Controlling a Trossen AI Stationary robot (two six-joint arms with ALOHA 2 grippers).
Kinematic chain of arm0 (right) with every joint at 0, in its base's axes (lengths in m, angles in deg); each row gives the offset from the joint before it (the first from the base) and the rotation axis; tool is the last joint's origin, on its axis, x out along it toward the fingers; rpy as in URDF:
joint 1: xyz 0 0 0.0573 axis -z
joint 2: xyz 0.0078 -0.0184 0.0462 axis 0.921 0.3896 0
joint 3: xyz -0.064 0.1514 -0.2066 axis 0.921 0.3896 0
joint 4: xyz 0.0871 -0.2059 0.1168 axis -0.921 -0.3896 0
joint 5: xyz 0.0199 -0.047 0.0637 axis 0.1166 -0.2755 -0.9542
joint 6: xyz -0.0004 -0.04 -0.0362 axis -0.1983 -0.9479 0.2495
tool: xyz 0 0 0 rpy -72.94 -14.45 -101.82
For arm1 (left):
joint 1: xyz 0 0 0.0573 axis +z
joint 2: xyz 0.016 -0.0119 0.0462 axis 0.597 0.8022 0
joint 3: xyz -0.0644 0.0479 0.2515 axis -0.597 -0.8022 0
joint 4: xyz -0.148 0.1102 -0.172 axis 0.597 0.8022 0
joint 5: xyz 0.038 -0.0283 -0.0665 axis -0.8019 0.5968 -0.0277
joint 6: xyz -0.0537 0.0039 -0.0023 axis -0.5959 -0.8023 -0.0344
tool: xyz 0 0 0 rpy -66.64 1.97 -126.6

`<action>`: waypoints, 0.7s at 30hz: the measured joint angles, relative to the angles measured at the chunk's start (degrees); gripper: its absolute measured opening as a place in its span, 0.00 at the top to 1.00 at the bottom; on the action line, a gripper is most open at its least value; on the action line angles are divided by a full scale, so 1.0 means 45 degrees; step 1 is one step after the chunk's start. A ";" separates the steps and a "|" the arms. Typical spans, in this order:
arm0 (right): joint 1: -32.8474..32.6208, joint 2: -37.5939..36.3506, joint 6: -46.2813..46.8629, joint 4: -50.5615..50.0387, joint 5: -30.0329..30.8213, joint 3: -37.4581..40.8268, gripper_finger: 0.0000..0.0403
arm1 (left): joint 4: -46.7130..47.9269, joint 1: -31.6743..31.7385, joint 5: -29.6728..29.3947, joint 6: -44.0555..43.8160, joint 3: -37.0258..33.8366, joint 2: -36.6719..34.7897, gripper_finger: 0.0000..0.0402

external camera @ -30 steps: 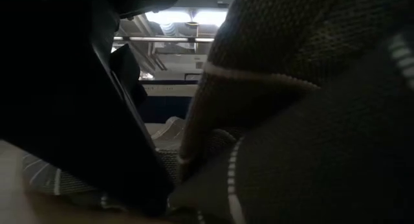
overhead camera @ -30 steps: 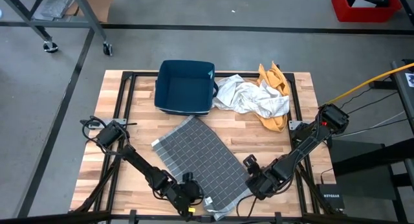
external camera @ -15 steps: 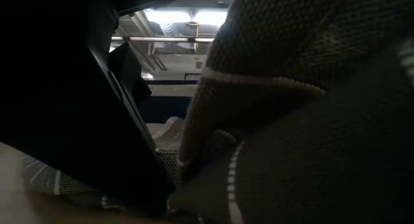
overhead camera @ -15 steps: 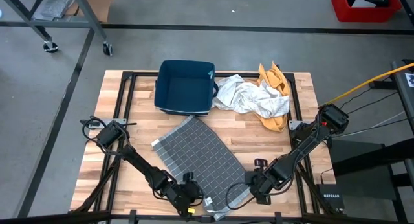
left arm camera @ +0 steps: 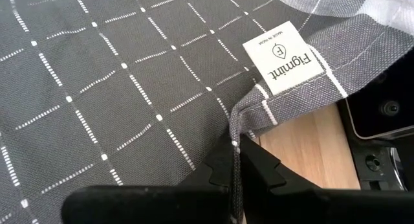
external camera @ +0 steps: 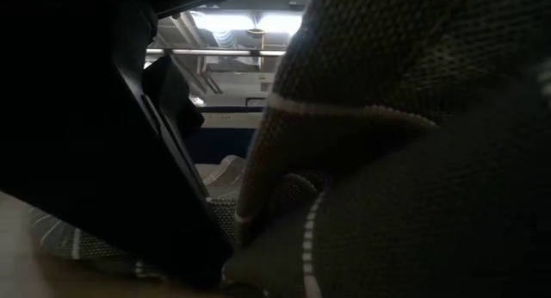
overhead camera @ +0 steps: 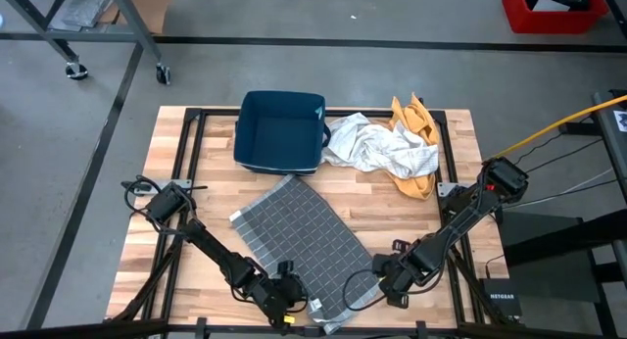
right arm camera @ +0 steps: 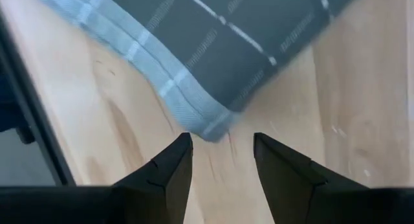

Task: Fold towel
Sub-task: Fold the gray patterned towel

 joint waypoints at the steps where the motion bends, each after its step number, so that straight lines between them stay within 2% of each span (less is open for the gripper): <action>1: 0.0000 0.0000 0.0105 0.0096 0.0059 0.0038 0.58 | -0.0005 0.0000 -0.0003 0.0000 0.0000 0.0005 0.99; 8: 0.0005 0.0154 0.0258 0.1010 0.0529 0.0108 0.58 | -0.0005 0.0000 -0.0005 0.0000 0.0000 0.0005 0.99; 16: 0.0005 0.1198 0.0220 0.1181 0.0467 0.0065 0.58 | -0.0010 0.0000 -0.0009 -0.0002 0.0000 0.0005 0.99; 18: 0.0005 0.1243 0.0237 0.1171 0.0534 0.0065 0.61 | -0.0010 0.0000 -0.0019 -0.0010 -0.0005 0.0005 0.99; 21: 0.0000 0.1183 0.0238 0.1101 0.0685 0.0100 0.72 | -0.0121 -0.0011 -0.0015 -0.0073 -0.0005 0.0005 0.99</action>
